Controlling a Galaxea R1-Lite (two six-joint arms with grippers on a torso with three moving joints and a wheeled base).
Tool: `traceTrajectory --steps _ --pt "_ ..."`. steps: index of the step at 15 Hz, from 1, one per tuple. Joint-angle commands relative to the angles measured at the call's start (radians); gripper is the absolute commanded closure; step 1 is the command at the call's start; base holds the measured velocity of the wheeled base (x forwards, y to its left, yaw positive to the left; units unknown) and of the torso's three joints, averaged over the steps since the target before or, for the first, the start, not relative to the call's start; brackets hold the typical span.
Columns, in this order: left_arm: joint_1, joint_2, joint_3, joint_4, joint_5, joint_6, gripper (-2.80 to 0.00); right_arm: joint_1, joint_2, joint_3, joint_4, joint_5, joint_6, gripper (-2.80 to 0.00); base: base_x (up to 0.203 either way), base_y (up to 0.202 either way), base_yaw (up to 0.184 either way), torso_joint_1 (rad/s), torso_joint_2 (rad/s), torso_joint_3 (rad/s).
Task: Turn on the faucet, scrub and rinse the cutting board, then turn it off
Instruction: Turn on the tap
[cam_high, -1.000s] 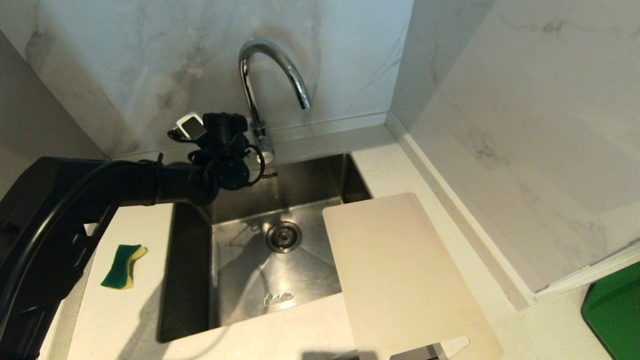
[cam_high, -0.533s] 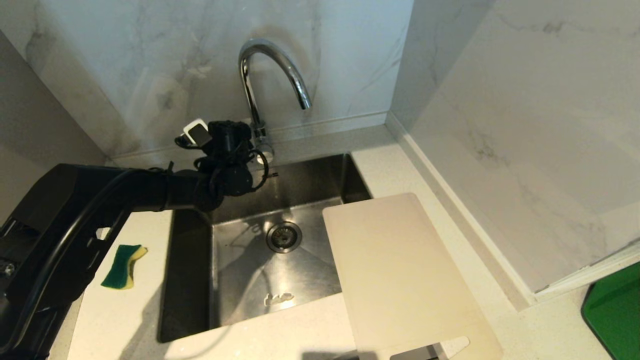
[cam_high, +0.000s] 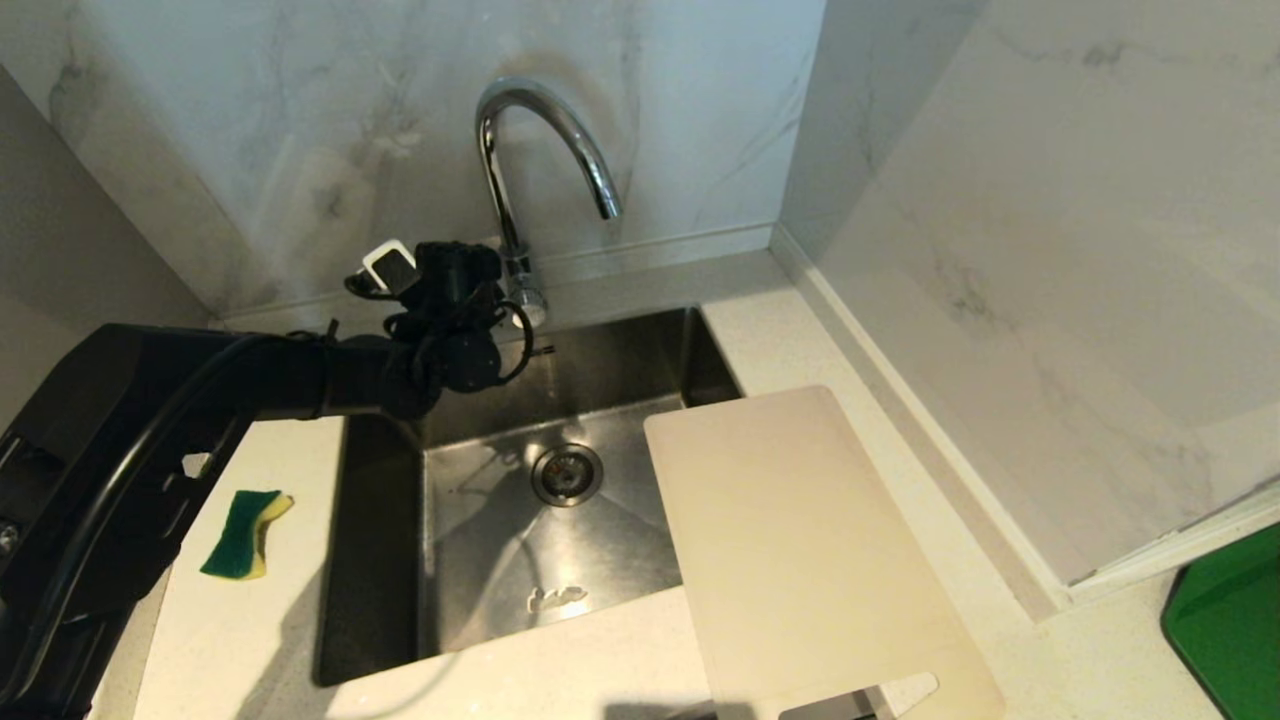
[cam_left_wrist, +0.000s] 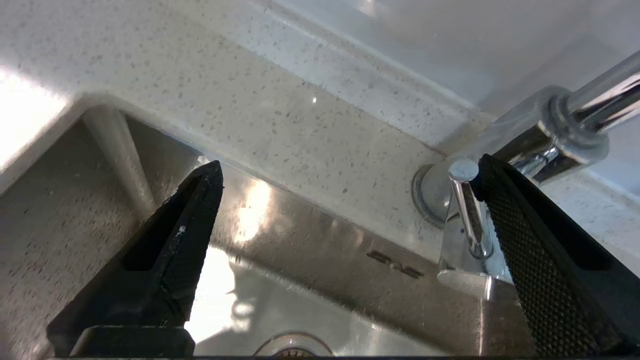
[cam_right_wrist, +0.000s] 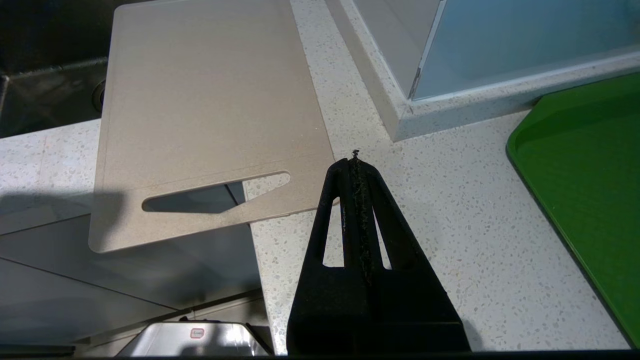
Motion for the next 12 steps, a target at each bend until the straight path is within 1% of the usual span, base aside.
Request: traceTrajectory --steps 1,2,4,6,12 --pt "0.003 -0.011 0.001 0.091 -0.001 -0.068 -2.80 0.001 0.000 0.000 -0.001 0.000 0.000 0.00 0.000 0.000 0.000 0.000 0.00 0.000" --pt "0.002 -0.017 0.001 0.136 -0.019 -0.110 -2.80 0.000 0.000 0.000 -0.001 0.000 0.000 0.00 0.000 0.000 0.000 0.000 0.00 0.000" --pt "0.000 -0.032 0.001 0.222 -0.079 -0.189 -2.80 0.000 0.000 0.000 -0.001 0.000 0.000 0.00 0.000 0.000 0.000 0.000 0.00 0.000" --pt "0.000 -0.038 0.001 0.264 -0.125 -0.235 -2.80 0.001 0.000 0.000 -0.001 -0.001 0.000 0.00 0.000 0.000 0.000 0.000 0.00 0.000" --pt "-0.001 -0.066 0.000 0.256 -0.129 -0.228 -2.80 0.000 0.000 0.000 -0.001 0.000 0.000 0.00 0.000 0.000 0.000 0.000 0.00 0.000"
